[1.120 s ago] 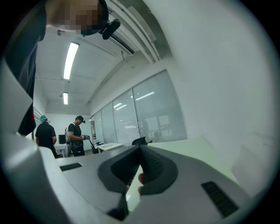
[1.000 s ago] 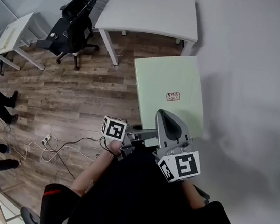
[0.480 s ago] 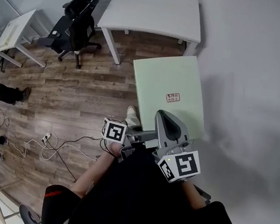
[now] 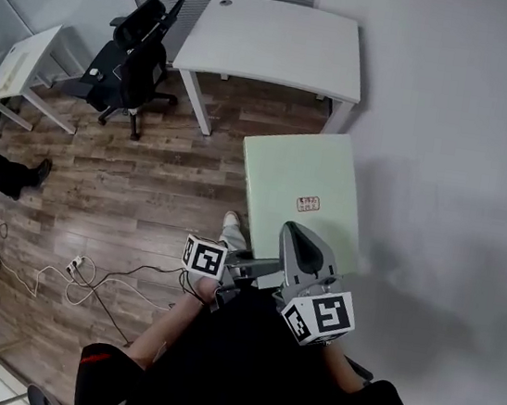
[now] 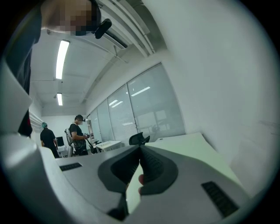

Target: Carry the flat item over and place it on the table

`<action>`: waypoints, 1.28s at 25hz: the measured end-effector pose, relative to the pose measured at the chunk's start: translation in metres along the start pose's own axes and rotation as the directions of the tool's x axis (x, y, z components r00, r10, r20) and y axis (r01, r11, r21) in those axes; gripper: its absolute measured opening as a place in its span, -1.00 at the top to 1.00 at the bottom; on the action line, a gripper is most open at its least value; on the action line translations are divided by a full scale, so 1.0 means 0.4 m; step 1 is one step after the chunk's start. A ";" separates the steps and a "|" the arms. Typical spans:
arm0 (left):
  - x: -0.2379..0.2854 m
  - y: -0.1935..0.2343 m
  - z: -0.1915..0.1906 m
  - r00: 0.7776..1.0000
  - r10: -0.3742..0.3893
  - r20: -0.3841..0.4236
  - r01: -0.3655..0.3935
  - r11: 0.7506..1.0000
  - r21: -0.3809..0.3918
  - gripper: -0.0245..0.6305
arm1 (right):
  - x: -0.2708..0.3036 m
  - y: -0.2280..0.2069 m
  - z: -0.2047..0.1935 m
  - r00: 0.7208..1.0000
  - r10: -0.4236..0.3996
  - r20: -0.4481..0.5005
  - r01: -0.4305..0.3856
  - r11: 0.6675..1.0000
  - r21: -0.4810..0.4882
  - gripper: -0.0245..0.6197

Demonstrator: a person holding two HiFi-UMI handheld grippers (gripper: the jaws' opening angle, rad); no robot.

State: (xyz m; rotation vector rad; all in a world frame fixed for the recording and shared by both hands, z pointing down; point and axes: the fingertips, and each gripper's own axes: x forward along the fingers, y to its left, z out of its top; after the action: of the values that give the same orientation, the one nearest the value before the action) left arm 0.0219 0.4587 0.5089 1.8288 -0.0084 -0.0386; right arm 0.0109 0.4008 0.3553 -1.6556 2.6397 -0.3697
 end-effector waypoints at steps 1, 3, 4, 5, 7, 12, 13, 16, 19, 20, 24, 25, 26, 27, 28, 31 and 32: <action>-0.001 0.001 0.004 1.000 0.001 0.003 -0.001 1.000 0.004 0.07 | 0.002 0.000 -0.002 1.000 0.001 -0.003 -0.001 1.000 -0.001 0.92; -0.003 0.007 0.023 1.000 0.004 0.012 -0.004 1.000 0.009 0.07 | 0.018 -0.005 -0.001 1.000 0.005 -0.003 -0.005 1.000 -0.005 0.92; -0.003 0.010 0.040 1.000 0.005 0.017 -0.005 1.000 0.008 0.07 | 0.033 -0.011 0.003 1.000 0.006 0.000 -0.006 1.000 -0.005 0.92; -0.003 0.014 0.060 1.000 0.007 0.022 -0.007 1.000 0.007 0.07 | 0.049 -0.017 0.010 1.000 0.007 0.004 -0.007 1.000 -0.006 0.92; -0.002 0.017 0.078 1.000 0.009 0.028 -0.009 1.000 0.004 0.07 | 0.058 -0.023 0.022 1.000 0.005 0.010 -0.005 1.000 -0.013 0.92; 0.002 0.032 0.122 0.999 0.012 0.032 -0.012 1.000 -0.022 0.07 | 0.093 -0.062 0.026 1.000 -0.009 -0.001 0.009 1.000 0.012 0.92; 0.005 0.039 0.139 0.999 0.014 0.035 -0.013 1.000 -0.024 0.07 | 0.109 -0.075 0.028 1.000 -0.008 -0.004 0.008 1.000 0.020 0.92; 0.013 0.047 0.238 0.999 0.012 0.049 -0.010 1.000 -0.025 0.07 | 0.194 -0.115 0.054 1.000 0.001 -0.015 -0.001 1.000 0.030 0.92; 0.022 0.049 0.330 0.998 0.006 0.065 -0.005 1.000 -0.028 0.07 | 0.271 -0.144 0.087 0.999 0.016 -0.029 -0.015 1.000 0.025 0.92; 0.023 0.049 0.348 0.998 0.006 0.070 -0.004 1.000 -0.029 0.07 | 0.286 -0.149 0.095 0.999 0.020 -0.032 -0.019 1.000 0.023 0.92; 0.020 0.059 0.433 0.995 0.009 0.099 -0.007 1.000 -0.023 0.07 | 0.353 -0.175 0.103 0.999 0.027 -0.038 -0.025 0.998 0.051 0.92; 0.018 0.063 0.459 0.994 0.009 0.107 -0.007 1.000 -0.023 0.07 | 0.375 -0.185 0.104 0.999 0.026 -0.040 -0.024 0.998 0.061 0.92; 0.014 0.066 0.484 0.993 0.008 0.115 -0.006 1.000 -0.024 0.07 | 0.396 -0.194 0.108 0.999 0.024 -0.042 -0.021 0.997 0.071 0.92; 0.009 0.068 0.509 0.993 0.007 0.122 -0.004 1.000 -0.025 0.07 | 0.418 -0.201 0.112 0.999 0.018 -0.044 -0.014 0.996 0.084 0.92; 0.003 0.070 0.533 0.992 0.005 0.128 -0.002 1.000 -0.024 0.07 | 0.437 -0.208 0.114 0.999 0.010 -0.045 -0.006 0.995 0.096 0.92; -0.017 0.078 0.593 0.989 -0.001 0.145 0.004 1.000 -0.024 0.07 | 0.486 -0.216 0.112 0.998 -0.003 -0.056 0.009 0.994 0.105 0.92; -0.026 0.085 0.609 0.989 0.003 0.148 0.001 1.000 -0.028 0.07 | 0.501 -0.216 0.111 0.998 -0.004 -0.060 0.010 0.995 0.103 0.92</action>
State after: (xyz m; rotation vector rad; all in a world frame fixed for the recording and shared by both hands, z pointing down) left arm 0.0045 0.2150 0.4799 1.7940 -0.1127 -0.1727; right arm 0.0045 0.1784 0.3538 -1.6486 2.6075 -0.5544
